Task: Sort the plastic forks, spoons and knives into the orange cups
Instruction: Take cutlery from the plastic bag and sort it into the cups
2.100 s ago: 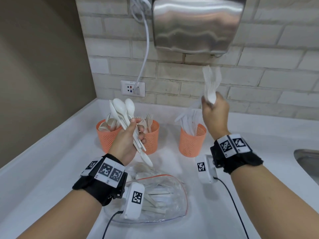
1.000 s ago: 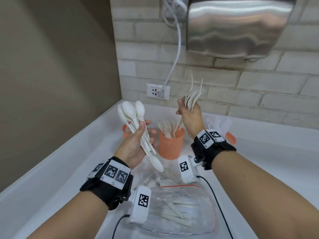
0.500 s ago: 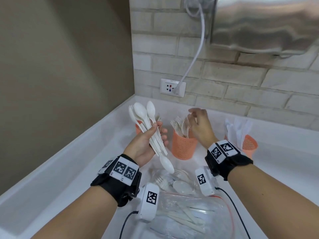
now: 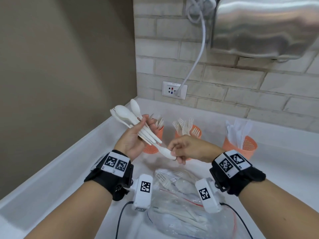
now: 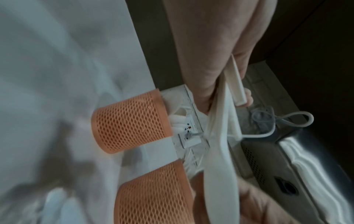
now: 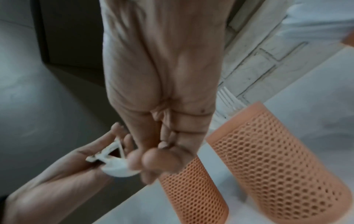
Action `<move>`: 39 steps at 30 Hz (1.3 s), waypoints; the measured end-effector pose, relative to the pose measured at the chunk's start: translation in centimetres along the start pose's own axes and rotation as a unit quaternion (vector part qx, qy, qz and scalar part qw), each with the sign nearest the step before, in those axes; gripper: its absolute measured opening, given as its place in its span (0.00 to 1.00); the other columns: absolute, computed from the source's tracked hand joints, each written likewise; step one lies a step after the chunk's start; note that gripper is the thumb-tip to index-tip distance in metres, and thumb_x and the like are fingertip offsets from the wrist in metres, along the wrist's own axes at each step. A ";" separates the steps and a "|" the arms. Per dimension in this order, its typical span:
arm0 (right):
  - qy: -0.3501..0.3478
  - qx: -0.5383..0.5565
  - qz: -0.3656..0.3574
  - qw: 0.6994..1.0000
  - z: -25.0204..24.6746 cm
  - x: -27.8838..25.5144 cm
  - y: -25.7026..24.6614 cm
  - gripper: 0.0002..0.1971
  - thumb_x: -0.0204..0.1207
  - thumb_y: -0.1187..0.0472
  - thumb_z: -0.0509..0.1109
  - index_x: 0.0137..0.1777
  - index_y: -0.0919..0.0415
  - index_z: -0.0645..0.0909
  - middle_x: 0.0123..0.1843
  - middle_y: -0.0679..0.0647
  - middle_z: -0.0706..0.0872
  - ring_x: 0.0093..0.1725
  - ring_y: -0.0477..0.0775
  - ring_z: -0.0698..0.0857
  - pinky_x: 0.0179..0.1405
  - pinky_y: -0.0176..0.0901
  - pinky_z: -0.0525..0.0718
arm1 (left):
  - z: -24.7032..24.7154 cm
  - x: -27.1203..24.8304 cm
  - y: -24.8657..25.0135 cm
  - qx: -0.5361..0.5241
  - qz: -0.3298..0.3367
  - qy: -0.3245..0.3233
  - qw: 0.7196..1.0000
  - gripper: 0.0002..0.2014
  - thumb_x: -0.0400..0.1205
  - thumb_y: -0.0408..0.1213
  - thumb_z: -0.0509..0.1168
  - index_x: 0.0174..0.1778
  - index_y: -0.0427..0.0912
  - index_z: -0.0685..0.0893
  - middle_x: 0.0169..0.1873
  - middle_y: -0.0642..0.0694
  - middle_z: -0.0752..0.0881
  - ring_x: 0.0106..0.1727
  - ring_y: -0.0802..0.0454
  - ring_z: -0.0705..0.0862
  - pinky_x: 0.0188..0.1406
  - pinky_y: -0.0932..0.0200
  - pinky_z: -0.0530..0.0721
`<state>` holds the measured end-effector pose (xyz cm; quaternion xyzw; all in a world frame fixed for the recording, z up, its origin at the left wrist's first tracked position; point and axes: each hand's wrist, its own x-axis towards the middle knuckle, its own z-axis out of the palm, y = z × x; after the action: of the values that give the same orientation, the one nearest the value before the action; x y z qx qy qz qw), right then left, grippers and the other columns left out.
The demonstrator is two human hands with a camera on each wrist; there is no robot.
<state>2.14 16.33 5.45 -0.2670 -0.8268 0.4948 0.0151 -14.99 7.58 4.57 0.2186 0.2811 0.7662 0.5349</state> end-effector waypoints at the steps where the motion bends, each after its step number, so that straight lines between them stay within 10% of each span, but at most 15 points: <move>1: 0.031 -0.032 0.012 0.999 -0.2 -0.2 0.0 0.11 0.80 0.73 0.59 0.43 0.59 0.79 0.23 0.48 0.82 0.21 0.42 0.80 0.24 0.31 0.79 | -0.4 0.0 0.5 0.002 0.008 0.002 1.000 0.07 0.84 0.34 0.56 0.44 0.42 0.79 0.29 0.49 0.86 0.31 0.56 0.87 0.43 0.58 0.88; 5: 0.185 -0.177 0.023 0.966 -1.3 -0.5 -0.4 0.12 0.80 0.73 0.52 0.48 0.61 0.76 0.34 0.59 0.81 0.20 0.47 0.80 0.21 0.37 0.77 | -1.9 -0.4 1.8 0.086 -0.011 0.005 0.996 0.11 0.85 0.34 0.54 0.41 0.39 0.80 0.26 0.48 0.82 0.29 0.55 0.84 0.34 0.61 0.87; 9: 0.282 -0.296 -0.067 0.910 -1.0 -0.1 -1.5 0.14 0.77 0.75 0.57 0.54 0.65 0.83 0.51 0.64 0.80 0.49 0.64 0.80 0.48 0.48 0.76 | -2.1 -1.2 1.1 0.240 -0.088 -0.032 0.966 0.10 0.84 0.31 0.55 0.44 0.35 0.81 0.34 0.45 0.88 0.34 0.53 0.88 0.39 0.60 0.89; 14: 0.297 -0.232 -0.185 0.908 0.5 0.5 -3.5 0.09 0.76 0.73 0.60 0.50 0.67 0.81 0.45 0.57 0.81 0.42 0.51 0.76 0.36 0.31 0.69 | -0.6 -1.6 -0.7 0.322 -0.119 -0.112 0.933 0.14 0.85 0.34 0.54 0.59 0.30 0.79 0.50 0.36 0.87 0.45 0.47 0.90 0.49 0.55 0.87; 19: 0.338 -0.137 -0.177 0.914 0.8 0.8 -3.3 0.07 0.77 0.71 0.62 0.46 0.58 0.70 0.31 0.44 0.73 0.29 0.37 0.73 0.30 0.26 0.71 | -0.2 -1.5 -1.6 0.320 -0.108 -0.138 0.931 0.09 0.82 0.40 0.61 0.50 0.36 0.76 0.30 0.46 0.83 0.25 0.54 0.78 0.28 0.62 0.79; 25: 0.282 0.046 -0.116 0.951 -0.6 0.7 -5.2 0.12 0.83 0.62 0.56 0.57 0.60 0.80 0.55 0.50 0.81 0.55 0.48 0.79 0.59 0.38 0.74 | -0.1 -1.6 -2.2 0.407 -0.115 -0.181 0.888 0.09 0.82 0.39 0.62 0.38 0.39 0.79 0.29 0.46 0.79 0.22 0.57 0.72 0.25 0.65 0.73; 31: 0.229 0.161 -0.078 0.957 -2.0 0.5 -5.7 0.11 0.79 0.64 0.65 0.36 0.57 0.83 0.34 0.50 0.83 0.30 0.43 0.80 0.29 0.33 0.77 | -0.3 -1.6 -1.7 0.412 -0.148 -0.230 0.869 0.08 0.78 0.39 0.65 0.40 0.38 0.82 0.33 0.44 0.83 0.24 0.56 0.75 0.27 0.65 0.76; 39: 0.570 -0.035 -0.239 0.786 -7.2 -1.2 -6.0 0.10 0.83 0.62 0.58 0.47 0.67 0.78 0.34 0.54 0.77 0.28 0.43 0.70 0.30 0.33 0.69 | -1.7 -1.5 -0.8 0.405 -0.152 -0.197 0.880 0.08 0.77 0.38 0.65 0.42 0.35 0.81 0.33 0.44 0.80 0.26 0.56 0.76 0.32 0.64 0.77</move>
<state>2.72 19.44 14.39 -0.2947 -0.7221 0.2042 0.5916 -14.98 6.08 2.71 0.5175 0.4852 0.4361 0.5537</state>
